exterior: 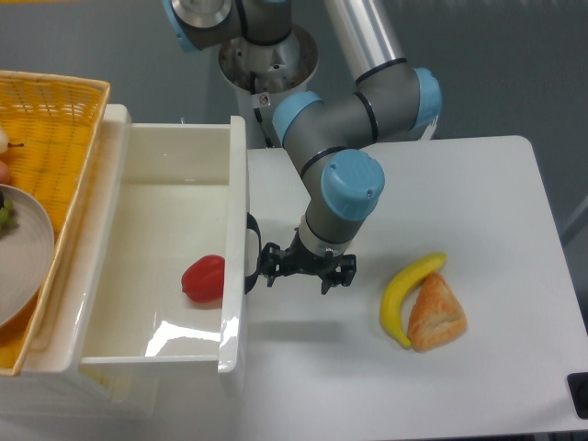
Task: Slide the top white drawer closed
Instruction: 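Push the drawer front with the gripper, sliding the drawer shut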
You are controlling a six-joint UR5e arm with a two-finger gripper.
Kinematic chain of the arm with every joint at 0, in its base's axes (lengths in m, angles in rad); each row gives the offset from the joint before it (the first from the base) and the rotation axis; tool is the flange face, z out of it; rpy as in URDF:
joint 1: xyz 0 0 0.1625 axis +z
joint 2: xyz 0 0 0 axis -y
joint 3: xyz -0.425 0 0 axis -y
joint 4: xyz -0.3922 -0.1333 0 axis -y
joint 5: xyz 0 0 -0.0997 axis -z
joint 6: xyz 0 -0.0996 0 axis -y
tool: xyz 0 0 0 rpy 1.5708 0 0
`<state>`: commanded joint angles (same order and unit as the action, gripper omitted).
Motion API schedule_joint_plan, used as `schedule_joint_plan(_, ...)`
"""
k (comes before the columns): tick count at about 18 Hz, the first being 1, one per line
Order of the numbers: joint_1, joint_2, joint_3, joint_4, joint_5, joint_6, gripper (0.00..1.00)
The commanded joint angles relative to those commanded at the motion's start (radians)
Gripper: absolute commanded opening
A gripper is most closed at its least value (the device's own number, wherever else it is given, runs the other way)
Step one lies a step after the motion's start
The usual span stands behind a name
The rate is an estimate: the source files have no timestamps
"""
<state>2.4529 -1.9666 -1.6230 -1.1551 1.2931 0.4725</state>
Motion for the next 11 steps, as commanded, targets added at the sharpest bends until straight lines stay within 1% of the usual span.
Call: schedule_joint_plan(11,-0.025,0.011,0.006,0.0,-0.034,-0.002,1.0)
